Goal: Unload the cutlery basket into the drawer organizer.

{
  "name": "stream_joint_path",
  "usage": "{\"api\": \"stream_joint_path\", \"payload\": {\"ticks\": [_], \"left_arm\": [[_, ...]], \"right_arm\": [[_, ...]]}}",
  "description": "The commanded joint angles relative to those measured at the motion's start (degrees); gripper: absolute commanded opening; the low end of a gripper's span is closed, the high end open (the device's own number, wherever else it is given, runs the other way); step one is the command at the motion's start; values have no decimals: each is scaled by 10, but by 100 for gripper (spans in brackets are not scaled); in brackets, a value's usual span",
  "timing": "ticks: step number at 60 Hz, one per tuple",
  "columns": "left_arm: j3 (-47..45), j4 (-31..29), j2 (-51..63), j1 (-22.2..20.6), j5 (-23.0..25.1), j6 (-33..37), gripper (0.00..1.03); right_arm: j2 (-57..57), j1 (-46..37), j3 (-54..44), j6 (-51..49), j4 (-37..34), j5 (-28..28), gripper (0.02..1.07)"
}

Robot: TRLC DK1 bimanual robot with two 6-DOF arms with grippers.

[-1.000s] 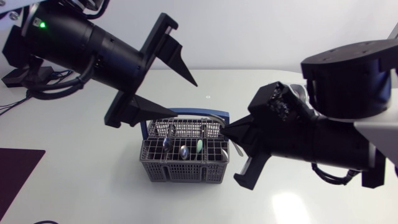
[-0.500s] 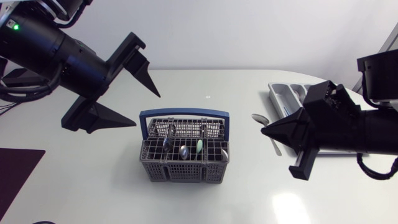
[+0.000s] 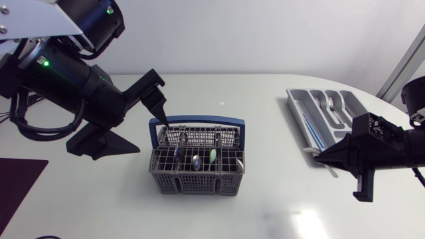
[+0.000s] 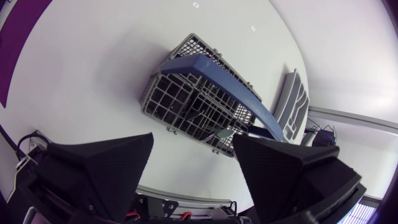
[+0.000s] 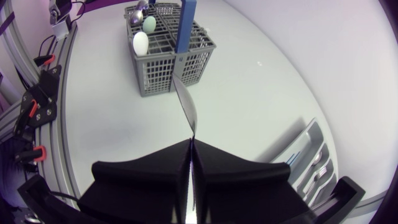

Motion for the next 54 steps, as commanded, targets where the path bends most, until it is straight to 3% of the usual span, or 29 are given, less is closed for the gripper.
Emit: {"api": "stream_joint_path", "payload": {"ticks": [1,9,19,36,54], "left_arm": [[-12,-1,5,-9,-10,-5,89],[-25,23,3,-33,-58,25,89],[-41,62,-1,-48,-60,90,89],[-68,113,0,-54,-60,165,89],[-78,147,5,-59,-59,289,90]], "right_arm": [[45,-49,27,-112,-37,-13,8],[108,-108,67,-198,-87,-14,7],[178,-157,116,-263,-128,-5,7],[290,-216,190,-346,-147,29,7],[388,-260,280,-399,-144,75,7]]}}
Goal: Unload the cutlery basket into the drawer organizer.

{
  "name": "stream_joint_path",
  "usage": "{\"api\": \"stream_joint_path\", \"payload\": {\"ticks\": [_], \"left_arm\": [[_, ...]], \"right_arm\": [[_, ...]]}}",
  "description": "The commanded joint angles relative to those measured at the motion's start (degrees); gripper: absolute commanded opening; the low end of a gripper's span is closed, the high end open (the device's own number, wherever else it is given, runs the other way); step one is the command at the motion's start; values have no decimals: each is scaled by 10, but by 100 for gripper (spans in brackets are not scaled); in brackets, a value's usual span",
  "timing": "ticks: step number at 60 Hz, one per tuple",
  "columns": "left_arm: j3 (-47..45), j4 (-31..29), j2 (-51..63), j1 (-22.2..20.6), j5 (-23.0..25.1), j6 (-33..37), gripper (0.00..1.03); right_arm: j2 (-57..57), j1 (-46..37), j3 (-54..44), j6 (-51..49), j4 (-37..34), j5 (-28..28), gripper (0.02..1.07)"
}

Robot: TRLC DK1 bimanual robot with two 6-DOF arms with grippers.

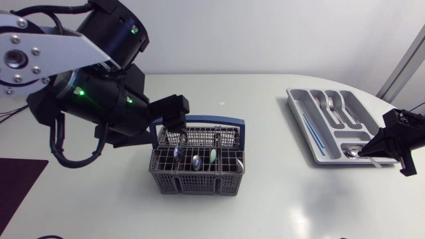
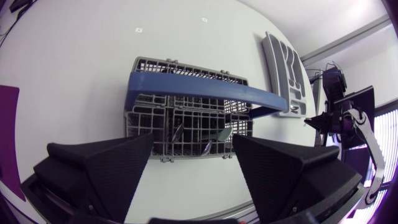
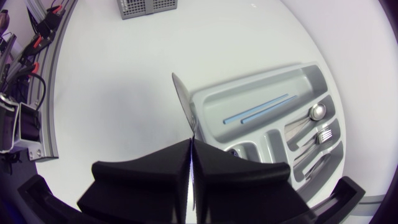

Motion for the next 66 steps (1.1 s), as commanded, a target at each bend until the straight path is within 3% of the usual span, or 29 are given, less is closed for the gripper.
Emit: {"api": "stream_joint_path", "payload": {"ticks": [1,20,43,61,66], "left_arm": [[-11,6,5,-3,0,45,90],[-12,11,19,-4,3,134,89],[-18,15,20,-27,6,202,92],[-20,9,22,-50,6,232,95],[-18,-3,22,-50,5,235,97]], "right_arm": [[28,-12,29,-35,-9,9,7],[119,-31,104,-88,23,75,7],[162,-23,99,-104,136,152,8],[168,-8,72,-112,202,173,8],[169,-6,66,-109,223,176,13]]}}
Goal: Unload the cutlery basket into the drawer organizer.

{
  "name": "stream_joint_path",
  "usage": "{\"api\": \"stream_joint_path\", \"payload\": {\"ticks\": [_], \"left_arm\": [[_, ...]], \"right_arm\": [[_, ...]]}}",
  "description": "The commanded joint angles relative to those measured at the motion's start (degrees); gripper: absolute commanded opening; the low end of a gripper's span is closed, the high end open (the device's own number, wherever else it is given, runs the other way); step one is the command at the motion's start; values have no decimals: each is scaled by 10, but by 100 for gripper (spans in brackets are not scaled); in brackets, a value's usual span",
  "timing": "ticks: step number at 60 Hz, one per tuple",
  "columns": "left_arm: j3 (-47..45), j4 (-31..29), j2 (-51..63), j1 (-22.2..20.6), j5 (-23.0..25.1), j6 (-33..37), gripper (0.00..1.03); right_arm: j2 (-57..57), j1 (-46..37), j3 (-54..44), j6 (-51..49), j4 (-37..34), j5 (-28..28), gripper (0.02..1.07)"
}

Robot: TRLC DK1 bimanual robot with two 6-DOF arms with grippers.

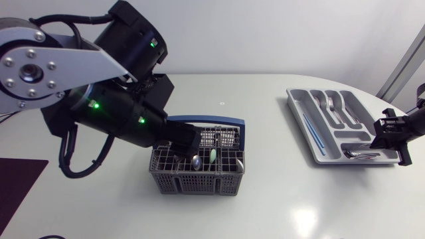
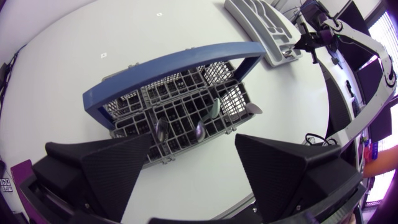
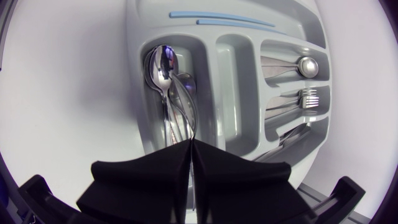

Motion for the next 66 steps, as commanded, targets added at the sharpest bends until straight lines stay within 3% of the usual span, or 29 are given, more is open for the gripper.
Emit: {"api": "stream_joint_path", "payload": {"ticks": [1,12,21,26,42,47,66], "left_arm": [[-10,-20,10,-3,3,24,97],[-3,-55,2,-1,-3,25,98],[19,-83,1,-21,-36,17,98],[28,-102,-1,-29,-48,15,98],[58,-146,-23,-35,-61,20,98],[63,-156,-28,-29,-61,32,98],[67,-168,-31,7,-38,89,98]], "right_arm": [[20,7,-19,-14,16,9,17],[28,5,-24,-11,40,18,31],[26,2,-34,-7,55,18,45],[21,-1,-41,-5,67,16,59],[-20,-14,-48,14,58,-15,79],[-36,-14,-51,26,48,-24,90],[-112,0,-78,101,-5,-77,94]]}}
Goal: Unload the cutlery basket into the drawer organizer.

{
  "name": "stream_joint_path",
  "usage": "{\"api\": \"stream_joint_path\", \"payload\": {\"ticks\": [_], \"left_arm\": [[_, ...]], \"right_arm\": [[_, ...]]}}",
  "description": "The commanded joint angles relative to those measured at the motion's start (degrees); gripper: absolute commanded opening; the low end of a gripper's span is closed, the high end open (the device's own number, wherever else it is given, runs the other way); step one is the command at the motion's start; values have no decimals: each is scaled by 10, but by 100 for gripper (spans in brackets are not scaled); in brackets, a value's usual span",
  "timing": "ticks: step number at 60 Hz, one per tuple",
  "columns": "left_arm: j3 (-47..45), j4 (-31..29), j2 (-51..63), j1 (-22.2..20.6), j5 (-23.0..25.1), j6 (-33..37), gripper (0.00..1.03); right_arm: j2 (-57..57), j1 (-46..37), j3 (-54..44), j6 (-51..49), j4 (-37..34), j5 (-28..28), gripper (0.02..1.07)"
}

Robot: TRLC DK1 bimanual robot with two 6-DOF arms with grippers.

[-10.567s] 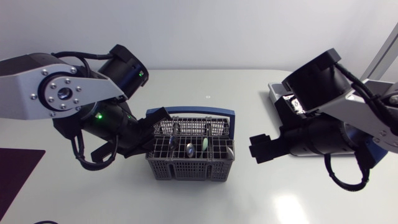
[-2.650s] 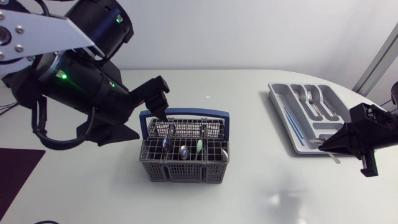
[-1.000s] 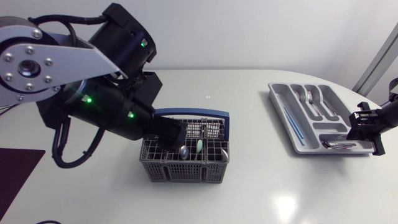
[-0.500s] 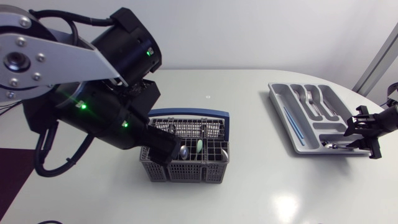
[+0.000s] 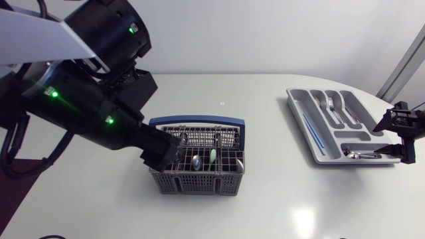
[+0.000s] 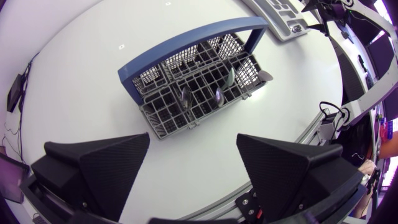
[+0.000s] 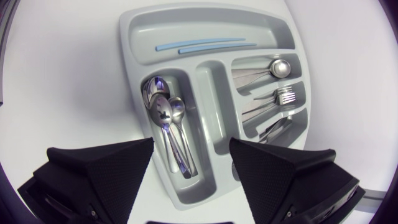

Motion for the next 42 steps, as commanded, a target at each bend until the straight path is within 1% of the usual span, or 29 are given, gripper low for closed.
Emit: {"api": "stream_joint_path", "payload": {"ticks": [1,10,14,18,22,33,42], "left_arm": [[14,-7,-1,15,11,33,98],[15,3,9,41,40,61,98],[18,11,18,64,58,80,98],[26,11,28,77,75,88,98],[30,18,36,88,93,94,98],[26,39,64,102,106,102,98],[28,52,86,124,134,113,98]], "right_arm": [[-28,10,-28,30,-14,-14,94],[-73,26,-67,47,-27,-30,95],[-99,35,-90,57,-34,-39,95],[-116,47,-102,66,-47,-45,95],[-133,60,-115,81,-52,-50,95],[-168,92,-143,108,-56,-57,95],[-199,121,-172,127,-56,-58,95]]}}
